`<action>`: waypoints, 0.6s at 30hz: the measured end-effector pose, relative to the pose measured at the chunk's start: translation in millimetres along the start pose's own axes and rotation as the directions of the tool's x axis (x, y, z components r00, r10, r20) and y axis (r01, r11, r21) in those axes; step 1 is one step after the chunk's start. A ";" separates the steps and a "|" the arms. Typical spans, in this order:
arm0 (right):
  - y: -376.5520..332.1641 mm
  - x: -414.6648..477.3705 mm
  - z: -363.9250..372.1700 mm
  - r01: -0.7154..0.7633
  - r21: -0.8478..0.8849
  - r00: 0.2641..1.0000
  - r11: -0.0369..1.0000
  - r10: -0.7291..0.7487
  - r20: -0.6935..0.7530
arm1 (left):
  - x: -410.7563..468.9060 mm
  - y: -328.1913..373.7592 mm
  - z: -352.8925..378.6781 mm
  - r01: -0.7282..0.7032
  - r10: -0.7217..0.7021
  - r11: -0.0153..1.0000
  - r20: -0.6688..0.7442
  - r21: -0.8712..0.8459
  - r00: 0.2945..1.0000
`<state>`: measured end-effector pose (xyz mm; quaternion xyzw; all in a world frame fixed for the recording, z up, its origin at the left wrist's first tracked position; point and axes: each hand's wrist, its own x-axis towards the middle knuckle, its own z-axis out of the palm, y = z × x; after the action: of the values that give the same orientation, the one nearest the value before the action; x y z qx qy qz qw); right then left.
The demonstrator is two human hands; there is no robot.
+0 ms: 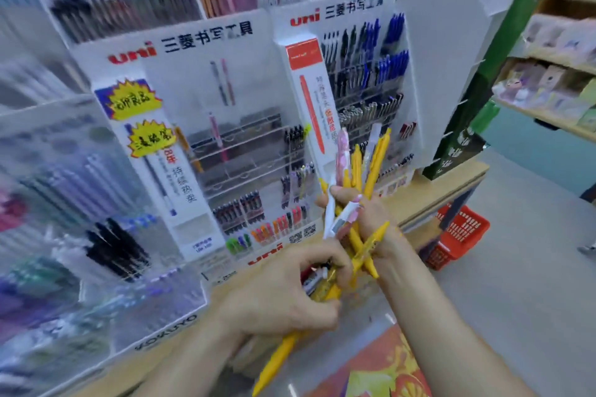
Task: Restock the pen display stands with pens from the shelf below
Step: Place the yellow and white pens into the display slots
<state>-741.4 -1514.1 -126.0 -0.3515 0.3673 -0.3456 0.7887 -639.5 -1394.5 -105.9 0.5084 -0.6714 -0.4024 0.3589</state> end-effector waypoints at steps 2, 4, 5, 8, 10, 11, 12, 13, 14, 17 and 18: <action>-2.2 0.1 29.3 0.076 -0.030 0.997 0.997 -0.076 0.012 | -13.8 -1.2 -18.8 -0.024 0.023 1.000 -0.070 -0.010 0.997; -4.6 -1.5 58.2 0.126 -0.055 0.991 0.991 -0.122 0.062 | -26.8 -0.7 -35.8 -0.036 0.029 0.998 -0.125 -0.053 0.992; -5.2 -2.4 71.8 0.142 -0.059 0.987 0.988 -0.137 0.087 | -33.0 -0.7 -43.7 -0.042 0.030 0.996 -0.149 -0.079 0.988; -5.1 -0.1 107.4 0.176 -0.044 0.972 0.983 -0.166 0.166 | -48.6 -4.6 -64.5 -0.072 0.034 0.984 -0.229 -0.161 0.973; -6.0 4.7 127.1 0.184 -0.030 0.963 0.982 -0.174 0.204 | -56.6 -7.8 -75.2 -0.116 0.043 0.961 -0.278 -0.251 0.960; -7.0 7.0 136.2 0.181 -0.024 0.962 0.983 -0.172 0.210 | -60.3 -9.7 -79.4 -0.131 0.040 0.948 -0.301 -0.290 0.953; -7.4 11.3 143.1 0.187 -0.023 0.963 0.982 -0.178 0.202 | -63.4 -11.7 -83.0 -0.143 0.035 0.939 -0.326 -0.314 0.945; -8.5 15.0 149.1 0.196 -0.020 0.965 0.980 -0.189 0.184 | -66.2 -14.5 -86.1 -0.149 0.027 0.935 -0.356 -0.321 0.934; -9.8 20.0 153.1 0.215 -0.031 0.966 0.976 -0.208 0.157 | -68.8 -17.5 -89.2 -0.152 0.018 0.935 -0.385 -0.319 0.923; -14.1 34.4 160.7 0.259 -0.065 0.957 0.964 -0.246 0.153 | -73.9 -26.8 -96.3 -0.140 -0.021 0.935 -0.444 -0.327 0.896; -14.5 40.4 163.0 0.263 -0.063 0.955 0.963 -0.250 0.161 | -74.0 -29.3 -98.8 -0.127 -0.043 0.932 -0.455 -0.338 0.890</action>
<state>-591.7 -1505.0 -49.1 -0.4542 0.2716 -0.4018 0.7473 -523.2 -1344.6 -96.5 0.4992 -0.4949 -0.3800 0.6012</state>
